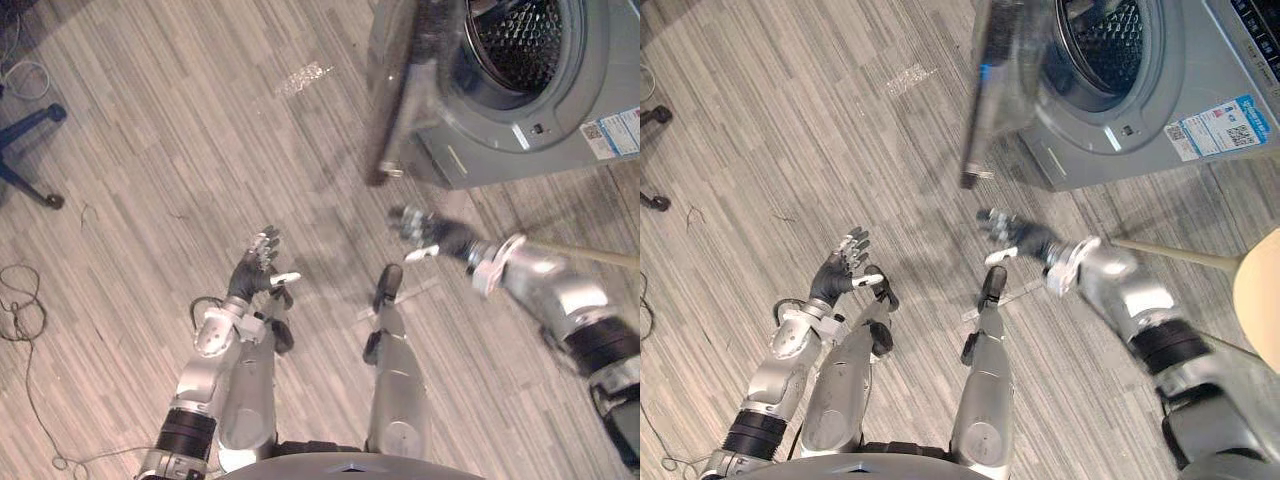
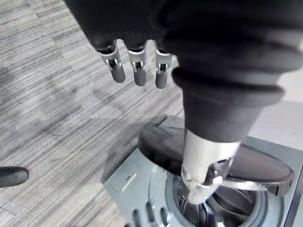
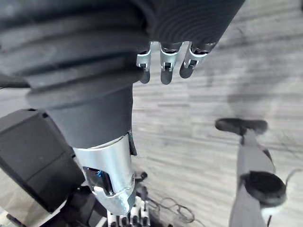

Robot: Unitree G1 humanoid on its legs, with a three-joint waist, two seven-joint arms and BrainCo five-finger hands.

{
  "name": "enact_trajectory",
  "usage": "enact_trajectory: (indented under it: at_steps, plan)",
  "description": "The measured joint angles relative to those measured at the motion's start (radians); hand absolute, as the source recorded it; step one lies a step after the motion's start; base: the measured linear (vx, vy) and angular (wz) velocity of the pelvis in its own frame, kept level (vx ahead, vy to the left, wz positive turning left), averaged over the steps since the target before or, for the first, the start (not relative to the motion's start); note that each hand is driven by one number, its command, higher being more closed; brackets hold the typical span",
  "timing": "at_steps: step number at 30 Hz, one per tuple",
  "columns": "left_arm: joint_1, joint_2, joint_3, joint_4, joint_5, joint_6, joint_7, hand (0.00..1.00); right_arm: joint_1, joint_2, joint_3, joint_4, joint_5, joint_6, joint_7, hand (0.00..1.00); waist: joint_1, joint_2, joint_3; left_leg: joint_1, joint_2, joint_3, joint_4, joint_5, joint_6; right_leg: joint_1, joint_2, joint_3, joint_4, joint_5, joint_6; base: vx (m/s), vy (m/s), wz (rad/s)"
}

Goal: Pick up the laundry basket with both hands and put the clothes into the washing machine.

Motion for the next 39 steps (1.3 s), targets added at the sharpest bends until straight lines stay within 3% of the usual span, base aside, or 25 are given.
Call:
enact_trajectory:
  at_steps: [3, 9, 15, 18, 21, 23, 26, 28, 29, 31, 32, 33, 34, 36, 37, 39]
  plan:
    - [-0.017, 0.027, 0.037, -0.004, -0.002, 0.0, 0.016, 0.0, 0.043, 0.004, -0.013, 0.008, -0.003, -0.004, -0.003, 0.0, -0.007, -0.002, 0.0, 0.014, -0.014, -0.002, -0.043, 0.027, 0.0, 0.0, -0.001, -0.001, -0.009, 0.01, 0.004, -0.09, -0.001, 0.04]
    - [-0.119, 0.031, 0.058, -0.061, 0.026, -0.016, 0.069, 0.0, 0.047, 0.131, -0.054, 0.086, -0.062, -0.034, -0.013, 0.0, -0.015, -0.01, 0.0, 0.013, -0.02, -0.003, -0.052, 0.041, -0.001, 0.006, 0.0, 0.0, -0.042, 0.051, -0.001, -0.06, -0.005, -0.03]
    - [-0.355, 0.11, -0.058, -0.045, 0.115, -0.035, 0.083, 0.0, 0.038, 0.251, -0.037, 0.206, -0.175, -0.053, -0.04, 0.0, -0.032, -0.012, 0.0, 0.011, -0.021, -0.006, -0.052, 0.05, 0.009, 0.005, 0.0, -0.001, -0.043, 0.056, 0.003, -0.03, -0.007, 0.01]
    - [-0.434, 0.13, -0.097, -0.036, 0.134, -0.047, 0.084, 0.0, 0.034, 0.353, -0.052, 0.276, -0.22, -0.073, -0.07, 0.0, -0.057, -0.021, -0.001, 0.008, -0.021, -0.005, -0.052, 0.054, 0.014, 0.0, 0.001, 0.003, -0.043, 0.056, 0.004, -0.01, -0.007, -0.03]
    - [-0.451, 0.123, -0.128, -0.037, 0.133, -0.048, 0.087, 0.0, 0.074, 0.51, -0.154, 0.314, -0.279, -0.101, -0.152, 0.0, -0.083, -0.033, -0.002, 0.008, -0.012, 0.001, -0.03, 0.045, 0.014, -0.001, 0.006, 0.015, -0.041, 0.057, 0.003, 0.01, -0.018, -0.14]
    - [-0.428, 0.122, -0.137, -0.037, 0.13, -0.048, 0.09, 0.0, 0.104, 0.607, -0.232, 0.314, -0.296, -0.122, -0.209, 0.0, -0.081, -0.049, 0.0, 0.007, 0.01, 0.029, 0.043, -0.001, 0.011, -0.001, 0.012, 0.048, -0.032, 0.056, 0.003, 0.02, -0.027, -0.46]
    - [-0.331, 0.119, -0.129, -0.049, 0.11, -0.048, 0.108, 0.0, 0.151, 0.73, -0.36, 0.288, -0.297, -0.169, -0.309, 0.0, -0.088, -0.053, -0.001, 0.025, 0.072, 0.08, 0.233, -0.127, 0.006, -0.005, 0.028, 0.143, 0.032, 0.032, 0.001, 0.02, -0.033, -0.89]
    - [-0.232, 0.101, -0.132, -0.066, 0.085, -0.048, 0.109, 0.0, 0.233, 0.782, -0.436, 0.215, -0.299, -0.197, -0.38, 0.0, -0.111, -0.052, -0.001, 0.076, 0.124, 0.104, 0.377, -0.24, -0.011, 0.0, 0.043, 0.206, 0.15, -0.044, 0.012, 0.01, 0.008, -0.85]
    - [-0.21, 0.094, -0.135, -0.069, 0.075, -0.048, 0.108, 0.0, 0.26, 0.79, -0.45, 0.194, -0.299, -0.205, -0.399, 0.0, -0.113, -0.052, -0.002, 0.09, 0.138, 0.107, 0.412, -0.268, -0.015, 0.002, 0.048, 0.22, 0.18, -0.063, 0.012, -0.01, 0.051, -0.69]
    - [-0.132, 0.079, -0.132, -0.077, 0.053, -0.048, 0.108, 0.0, 0.334, 0.813, -0.509, 0.151, -0.297, -0.229, -0.453, 0.0, -0.121, -0.052, -0.005, 0.133, 0.186, 0.119, 0.515, -0.361, -0.038, 0.017, 0.062, 0.229, 0.249, -0.135, -0.007, -0.03, 0.061, -0.62]
    - [-0.114, 0.08, -0.126, -0.077, 0.051, -0.048, 0.109, 0.0, 0.338, 0.819, -0.521, 0.151, -0.297, -0.229, -0.465, 0.0, -0.122, -0.052, -0.006, 0.15, 0.195, 0.133, 0.519, -0.375, -0.039, 0.019, 0.057, 0.204, 0.248, -0.158, -0.034, -0.03, 0.075, -0.83]
    - [-0.066, 0.067, -0.105, -0.075, 0.039, -0.047, 0.11, 0.0, 0.345, 0.825, -0.547, 0.148, -0.298, -0.23, -0.482, 0.0, -0.12, -0.048, -0.018, 0.189, 0.215, 0.178, 0.504, -0.386, -0.041, 0.038, 0.042, 0.138, 0.237, -0.196, -0.099, 0.01, 0.072, -0.88]
    - [-0.036, 0.06, -0.093, -0.072, 0.036, -0.047, 0.11, 0.0, 0.348, 0.828, -0.55, 0.141, -0.299, -0.23, -0.486, 0.0, -0.116, -0.046, -0.026, 0.209, 0.231, 0.21, 0.51, -0.378, -0.029, 0.039, 0.027, 0.105, 0.25, -0.189, -0.105, 0.11, 0.055, -1.09]
    - [0.053, 0.033, -0.061, -0.019, 0.024, -0.034, 0.113, 0.0, 0.387, 0.835, -0.547, 0.12, -0.348, -0.228, -0.491, 0.0, -0.105, -0.042, -0.063, 0.319, 0.273, 0.308, 0.53, -0.369, -0.029, 0.094, -0.04, -0.078, 0.296, -0.188, -0.104, 0.21, -0.048, -0.94]
    - [0.092, 0.027, -0.054, -0.002, 0.013, -0.03, 0.113, 0.0, 0.425, 0.842, -0.538, 0.1, -0.381, -0.222, -0.492, 0.0, -0.104, -0.037, -0.098, 0.359, 0.297, 0.332, 0.53, -0.359, -0.048, 0.129, -0.046, -0.147, 0.306, -0.189, -0.08, 0.19, -0.126, -0.7]
    - [0.133, 0.027, -0.052, 0.007, 0.012, -0.027, 0.11, 0.0, 0.472, 0.852, -0.505, 0.045, -0.412, -0.221, -0.488, 0.0, -0.105, -0.031, -0.139, 0.406, 0.344, 0.351, 0.528, -0.337, -0.084, 0.144, -0.004, -0.149, 0.328, -0.184, -0.071, 0.17, -0.191, -0.54]
